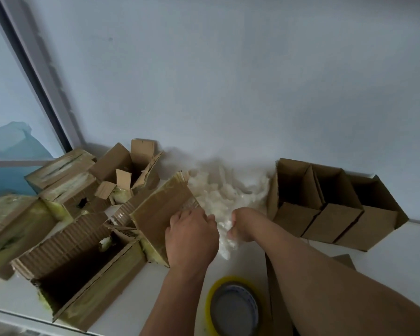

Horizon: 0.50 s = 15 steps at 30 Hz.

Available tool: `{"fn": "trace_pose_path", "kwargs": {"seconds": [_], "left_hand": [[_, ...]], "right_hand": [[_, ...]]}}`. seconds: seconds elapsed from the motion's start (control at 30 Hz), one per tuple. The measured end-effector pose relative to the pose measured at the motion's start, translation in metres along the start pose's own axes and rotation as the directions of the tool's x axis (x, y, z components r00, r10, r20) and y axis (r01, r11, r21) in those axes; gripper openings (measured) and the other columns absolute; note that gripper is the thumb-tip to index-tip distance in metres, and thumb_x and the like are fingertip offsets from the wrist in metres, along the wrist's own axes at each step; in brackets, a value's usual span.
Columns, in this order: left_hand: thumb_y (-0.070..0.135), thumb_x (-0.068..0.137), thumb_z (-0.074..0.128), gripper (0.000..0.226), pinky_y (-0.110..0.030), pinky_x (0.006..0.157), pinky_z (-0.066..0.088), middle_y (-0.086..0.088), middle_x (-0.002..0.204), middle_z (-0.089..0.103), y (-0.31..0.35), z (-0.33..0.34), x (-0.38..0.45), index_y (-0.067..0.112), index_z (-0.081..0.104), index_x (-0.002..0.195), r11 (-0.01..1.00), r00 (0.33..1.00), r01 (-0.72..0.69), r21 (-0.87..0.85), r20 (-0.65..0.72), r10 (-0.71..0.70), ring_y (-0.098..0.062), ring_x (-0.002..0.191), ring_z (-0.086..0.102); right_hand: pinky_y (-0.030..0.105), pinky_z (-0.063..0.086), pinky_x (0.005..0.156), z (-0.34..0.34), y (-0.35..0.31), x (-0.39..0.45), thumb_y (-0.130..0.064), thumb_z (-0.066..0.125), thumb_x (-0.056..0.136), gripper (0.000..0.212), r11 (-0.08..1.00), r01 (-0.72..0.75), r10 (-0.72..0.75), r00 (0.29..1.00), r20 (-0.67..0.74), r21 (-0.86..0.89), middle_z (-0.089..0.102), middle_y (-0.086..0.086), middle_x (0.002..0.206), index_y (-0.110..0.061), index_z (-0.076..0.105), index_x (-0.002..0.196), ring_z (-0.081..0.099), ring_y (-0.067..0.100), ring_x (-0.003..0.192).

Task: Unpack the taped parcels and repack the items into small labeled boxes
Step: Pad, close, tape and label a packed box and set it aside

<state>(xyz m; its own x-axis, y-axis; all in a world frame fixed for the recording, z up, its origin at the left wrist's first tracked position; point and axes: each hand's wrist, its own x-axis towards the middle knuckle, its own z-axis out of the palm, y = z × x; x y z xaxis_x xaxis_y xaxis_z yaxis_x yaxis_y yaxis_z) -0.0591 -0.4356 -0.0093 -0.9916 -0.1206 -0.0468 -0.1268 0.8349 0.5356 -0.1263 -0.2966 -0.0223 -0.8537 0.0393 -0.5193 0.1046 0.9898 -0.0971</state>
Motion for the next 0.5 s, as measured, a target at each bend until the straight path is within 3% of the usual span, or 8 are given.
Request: {"fn": "trace_pose_path", "kwargs": {"seconds": [0.1,0.2,0.37,0.5], "left_hand": [[0.041,0.102,0.036,0.032,-0.039,0.096,0.039,0.002,0.116,0.06,0.001,0.0,0.0,0.021,0.062,0.105,1.0,1.0,-0.012,0.002,-0.007,0.012,-0.023,0.12,0.043],[0.041,0.102,0.037,0.032,-0.041,0.094,0.041,0.002,0.112,0.06,0.004,-0.001,0.0,0.021,0.061,0.101,1.0,1.0,-0.015,-0.012,0.0,0.015,-0.023,0.116,0.045],[0.041,0.1,0.039,0.031,-0.043,0.094,0.042,-0.002,0.113,0.06,0.004,0.0,-0.001,0.018,0.06,0.102,0.999,0.999,-0.008,-0.054,0.034,0.01,-0.027,0.114,0.045],[0.038,0.098,0.035,0.028,-0.042,0.087,0.043,-0.005,0.106,0.06,0.004,0.002,-0.001,0.018,0.052,0.088,0.997,0.999,-0.01,-0.075,0.037,0.012,-0.03,0.104,0.049]], "right_hand": [[0.033,0.047,0.09,-0.008,0.003,-0.008,-0.033,0.058,0.095,0.042,0.998,0.019,-0.013,0.997,-0.08,0.068,0.059,0.007,0.123,-0.011,0.054,0.13,0.058,0.023,0.109],[0.03,0.047,0.081,-0.024,0.013,-0.023,-0.033,0.061,0.094,0.032,0.986,0.062,-0.033,0.982,-0.186,0.152,0.062,0.006,0.114,-0.011,0.06,0.118,0.06,0.021,0.101],[0.037,0.054,0.089,-0.043,0.028,-0.045,-0.028,0.067,0.09,0.022,0.921,0.121,-0.044,0.976,-0.211,0.37,0.064,0.005,0.104,-0.014,0.062,0.106,0.062,0.021,0.096],[0.036,0.053,0.084,-0.053,0.033,-0.059,-0.022,0.067,0.091,0.017,0.898,0.137,-0.02,0.962,-0.272,0.418,0.066,0.008,0.1,-0.009,0.063,0.101,0.064,0.023,0.094]]}}
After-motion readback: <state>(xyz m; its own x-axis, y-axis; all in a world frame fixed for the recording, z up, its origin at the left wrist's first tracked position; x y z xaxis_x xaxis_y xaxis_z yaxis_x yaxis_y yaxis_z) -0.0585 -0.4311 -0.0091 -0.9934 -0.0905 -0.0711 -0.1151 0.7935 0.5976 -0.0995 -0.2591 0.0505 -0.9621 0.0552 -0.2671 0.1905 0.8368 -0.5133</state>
